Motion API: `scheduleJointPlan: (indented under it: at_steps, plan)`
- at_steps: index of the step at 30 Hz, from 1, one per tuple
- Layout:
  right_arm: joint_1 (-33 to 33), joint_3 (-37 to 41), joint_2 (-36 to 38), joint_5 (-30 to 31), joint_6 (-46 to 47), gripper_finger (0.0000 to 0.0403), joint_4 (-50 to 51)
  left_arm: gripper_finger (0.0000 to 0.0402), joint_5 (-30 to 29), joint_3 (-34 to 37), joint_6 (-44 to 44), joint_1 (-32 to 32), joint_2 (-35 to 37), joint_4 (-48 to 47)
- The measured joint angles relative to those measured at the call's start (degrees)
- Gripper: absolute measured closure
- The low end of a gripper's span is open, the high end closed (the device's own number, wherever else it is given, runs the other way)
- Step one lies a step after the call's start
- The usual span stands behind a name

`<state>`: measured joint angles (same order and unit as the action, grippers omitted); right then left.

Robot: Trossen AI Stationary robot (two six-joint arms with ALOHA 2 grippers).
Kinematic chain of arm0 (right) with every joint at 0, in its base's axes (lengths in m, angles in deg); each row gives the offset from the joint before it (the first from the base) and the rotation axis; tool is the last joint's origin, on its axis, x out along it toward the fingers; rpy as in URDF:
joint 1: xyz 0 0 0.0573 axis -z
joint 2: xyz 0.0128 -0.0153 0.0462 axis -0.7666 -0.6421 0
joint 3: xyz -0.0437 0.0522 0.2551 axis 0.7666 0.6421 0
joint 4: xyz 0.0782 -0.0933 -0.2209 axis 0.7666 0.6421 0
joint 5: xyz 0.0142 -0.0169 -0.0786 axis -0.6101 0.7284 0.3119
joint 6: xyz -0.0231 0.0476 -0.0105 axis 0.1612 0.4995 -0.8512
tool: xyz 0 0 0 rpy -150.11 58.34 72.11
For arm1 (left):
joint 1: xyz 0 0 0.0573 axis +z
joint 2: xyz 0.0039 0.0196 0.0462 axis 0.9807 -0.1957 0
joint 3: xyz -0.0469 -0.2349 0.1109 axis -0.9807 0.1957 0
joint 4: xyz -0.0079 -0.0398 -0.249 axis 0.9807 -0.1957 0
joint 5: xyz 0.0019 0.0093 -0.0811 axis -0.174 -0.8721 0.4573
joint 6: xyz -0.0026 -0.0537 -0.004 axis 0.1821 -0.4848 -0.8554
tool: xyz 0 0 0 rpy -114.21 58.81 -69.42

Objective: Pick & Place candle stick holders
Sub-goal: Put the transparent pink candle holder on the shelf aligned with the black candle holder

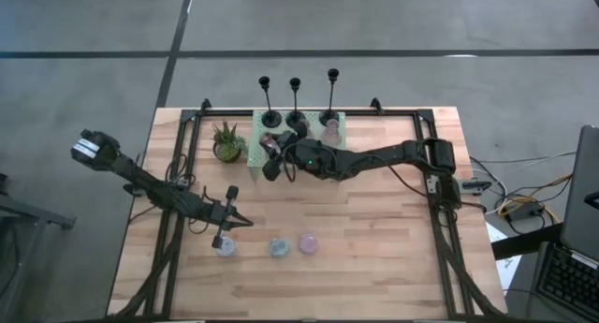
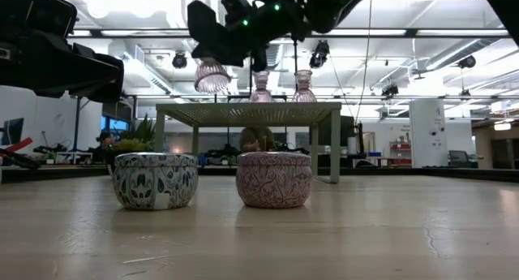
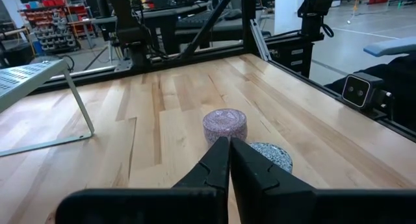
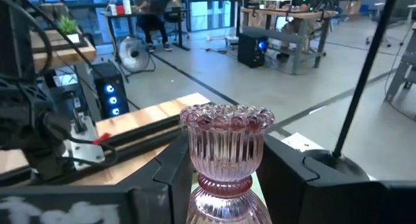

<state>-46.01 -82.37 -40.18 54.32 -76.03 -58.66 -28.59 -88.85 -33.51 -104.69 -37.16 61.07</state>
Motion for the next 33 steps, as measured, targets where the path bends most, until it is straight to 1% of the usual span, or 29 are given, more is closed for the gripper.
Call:
scheduleJointPlan:
  at_steps: [9, 33]
  plan:
    - [-0.2, 2.8, -0.1, 0.0, 0.5, 0.0263, -4.0, 0.0385, 0.0, 0.0, 0.0, 0.0, 0.0, 0.0]
    - [0.4, 4.8, -0.1, 0.6, 2.1, 0.0261, -3.5, 0.0385, 0.0, 0.0, 0.0, 0.0, 0.0, 0.0]
